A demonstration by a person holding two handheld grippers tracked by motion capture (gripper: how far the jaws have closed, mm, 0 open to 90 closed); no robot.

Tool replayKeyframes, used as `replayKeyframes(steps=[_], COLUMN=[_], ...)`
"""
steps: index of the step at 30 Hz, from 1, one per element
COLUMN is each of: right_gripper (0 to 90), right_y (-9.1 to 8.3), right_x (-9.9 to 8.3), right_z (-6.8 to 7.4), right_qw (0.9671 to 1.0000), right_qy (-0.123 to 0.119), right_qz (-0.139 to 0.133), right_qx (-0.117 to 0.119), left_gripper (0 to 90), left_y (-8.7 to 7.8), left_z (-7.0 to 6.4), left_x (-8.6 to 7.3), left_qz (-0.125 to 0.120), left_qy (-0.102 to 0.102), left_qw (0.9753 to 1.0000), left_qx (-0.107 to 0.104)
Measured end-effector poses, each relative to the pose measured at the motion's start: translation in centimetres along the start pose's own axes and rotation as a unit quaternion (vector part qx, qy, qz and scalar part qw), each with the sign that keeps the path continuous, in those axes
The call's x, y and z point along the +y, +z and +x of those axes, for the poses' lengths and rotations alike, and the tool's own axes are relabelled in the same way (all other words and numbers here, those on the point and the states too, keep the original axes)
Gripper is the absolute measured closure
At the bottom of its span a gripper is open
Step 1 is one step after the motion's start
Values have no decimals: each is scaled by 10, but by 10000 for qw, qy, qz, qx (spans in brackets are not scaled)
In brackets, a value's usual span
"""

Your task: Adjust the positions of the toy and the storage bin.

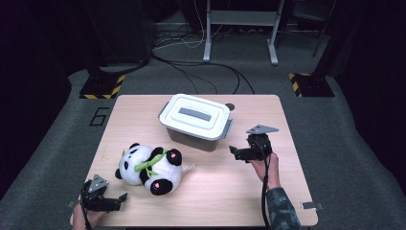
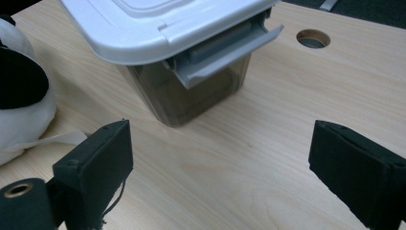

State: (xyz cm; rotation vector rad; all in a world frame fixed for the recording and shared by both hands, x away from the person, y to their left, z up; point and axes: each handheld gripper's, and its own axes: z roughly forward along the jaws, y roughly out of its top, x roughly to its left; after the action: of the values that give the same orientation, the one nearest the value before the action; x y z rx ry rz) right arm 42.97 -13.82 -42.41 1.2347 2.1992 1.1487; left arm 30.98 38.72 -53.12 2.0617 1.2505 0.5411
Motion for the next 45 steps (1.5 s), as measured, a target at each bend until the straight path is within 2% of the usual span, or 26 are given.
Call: replayKeyframes(steps=[6, 13, 23, 27, 29, 34, 36, 40, 45], right_gripper=[76, 80, 110, 142, 200, 350, 444, 503, 600], right_y=[5, 15, 43, 60, 68, 85, 91, 99, 109], right_x=[16, 36, 73, 87, 94, 105, 109, 117, 125], right_z=[3, 7, 15, 17, 18, 23, 24, 27, 34], right_qw=[9999, 9996, 9980, 9971, 9972, 9948, 9950, 9944, 9908], right_qy=[-93, -233, -590, -728, -694, -883, -823, -851, -1134], right_qz=[-36, -68, -69, 67, 85, 339, 384, 450, 609], right_qx=[76, 127, 202, 194, 269, 366, 412, 428, 422], left_gripper=[0, 0, 0, 0, 0, 0, 0, 0, 0], left_y=[1, 3, 3, 3, 3, 3, 3, 3, 3], left_z=[4, 5, 4, 4, 4, 4, 4, 4, 4], left_x=[0, 1, 1, 1, 1, 2, 2, 2, 2], left_qz=[0, -2, -1, -9, -12, 3, 5, 5, -6], left_qy=[-68, -98, -120, -129, -130, -128, -133, -135, -145], left_qw=[9999, 10000, 9999, 9999, 9999, 9999, 9999, 9999, 9999], left_qx=[-76, -18, -10, 13, 9, 29, 31, 31, 34])
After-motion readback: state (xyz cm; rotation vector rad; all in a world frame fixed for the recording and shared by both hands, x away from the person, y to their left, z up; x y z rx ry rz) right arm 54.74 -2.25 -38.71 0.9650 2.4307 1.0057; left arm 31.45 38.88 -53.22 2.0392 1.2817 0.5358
